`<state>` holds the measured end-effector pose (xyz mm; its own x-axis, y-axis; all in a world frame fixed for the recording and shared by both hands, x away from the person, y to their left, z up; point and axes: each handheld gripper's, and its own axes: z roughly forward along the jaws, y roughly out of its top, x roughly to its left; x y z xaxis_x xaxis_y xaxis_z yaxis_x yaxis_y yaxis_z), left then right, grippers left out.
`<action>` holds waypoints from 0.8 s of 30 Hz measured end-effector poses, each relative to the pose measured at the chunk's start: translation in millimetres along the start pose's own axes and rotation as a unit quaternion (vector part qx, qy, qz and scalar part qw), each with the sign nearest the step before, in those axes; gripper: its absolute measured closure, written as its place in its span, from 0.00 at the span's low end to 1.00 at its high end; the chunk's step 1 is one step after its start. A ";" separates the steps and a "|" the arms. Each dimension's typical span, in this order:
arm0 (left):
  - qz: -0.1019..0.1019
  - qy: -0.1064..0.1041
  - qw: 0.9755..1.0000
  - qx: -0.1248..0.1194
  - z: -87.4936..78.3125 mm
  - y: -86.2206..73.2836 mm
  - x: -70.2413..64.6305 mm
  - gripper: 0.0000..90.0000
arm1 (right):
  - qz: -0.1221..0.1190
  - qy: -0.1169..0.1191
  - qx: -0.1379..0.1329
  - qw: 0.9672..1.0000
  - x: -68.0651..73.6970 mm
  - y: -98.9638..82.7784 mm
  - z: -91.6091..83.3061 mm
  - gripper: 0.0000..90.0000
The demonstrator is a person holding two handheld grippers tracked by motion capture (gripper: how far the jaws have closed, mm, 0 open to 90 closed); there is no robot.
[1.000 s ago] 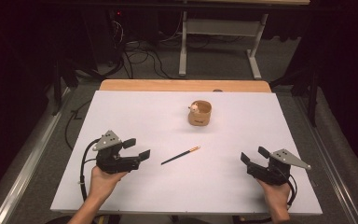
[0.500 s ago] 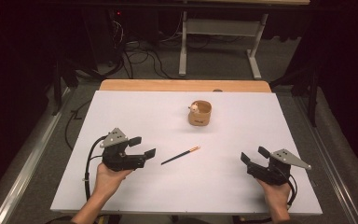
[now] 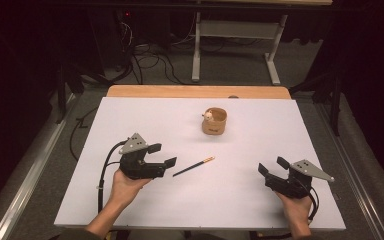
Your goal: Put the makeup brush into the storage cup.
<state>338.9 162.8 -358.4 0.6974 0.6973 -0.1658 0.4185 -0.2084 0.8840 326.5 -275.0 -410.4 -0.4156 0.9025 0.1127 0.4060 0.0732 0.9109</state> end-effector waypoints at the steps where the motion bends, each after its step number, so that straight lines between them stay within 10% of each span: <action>1: 0.000 0.000 1.000 0.000 0.0 0.0 0.0 0.29 | 0.000 0.000 0.000 1.000 0.0 0.0 0.0 0.28; 24: -0.007 -0.028 1.000 -0.005 27.1 11.8 -9.4 0.31 | 0.000 0.002 -0.001 1.000 -0.9 0.1 0.2 0.28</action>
<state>353.1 135.2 -358.3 0.7235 0.6601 -0.2019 0.4221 -0.1916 0.8861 327.0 -275.6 -410.5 -0.4188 0.9009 0.1138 0.4039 0.0725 0.9119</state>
